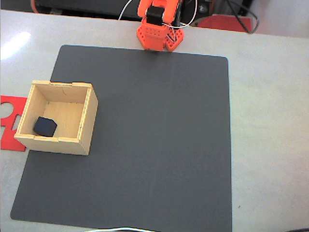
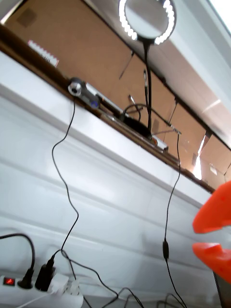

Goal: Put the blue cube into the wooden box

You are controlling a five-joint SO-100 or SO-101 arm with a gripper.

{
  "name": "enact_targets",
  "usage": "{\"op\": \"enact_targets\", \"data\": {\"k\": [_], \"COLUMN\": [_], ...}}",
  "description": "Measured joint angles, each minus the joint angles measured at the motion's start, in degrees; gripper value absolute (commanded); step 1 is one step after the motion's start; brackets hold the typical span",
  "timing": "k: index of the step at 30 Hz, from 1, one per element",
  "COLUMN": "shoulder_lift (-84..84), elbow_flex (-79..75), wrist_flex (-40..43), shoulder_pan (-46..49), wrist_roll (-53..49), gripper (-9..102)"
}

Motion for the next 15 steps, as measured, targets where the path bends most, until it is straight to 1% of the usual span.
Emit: {"op": "enact_targets", "data": {"k": [6, 11, 15], "shoulder_lift": [13.18, 22.85, 25.58], "elbow_flex": [16.35, 31.29, 41.75], "wrist_flex": [-1.05, -3.78, -7.29], "shoulder_pan": [-2.55, -6.15, -8.35], "wrist_roll": [0.0, 0.0, 0.62], "gripper": [0, 0, 0]}}
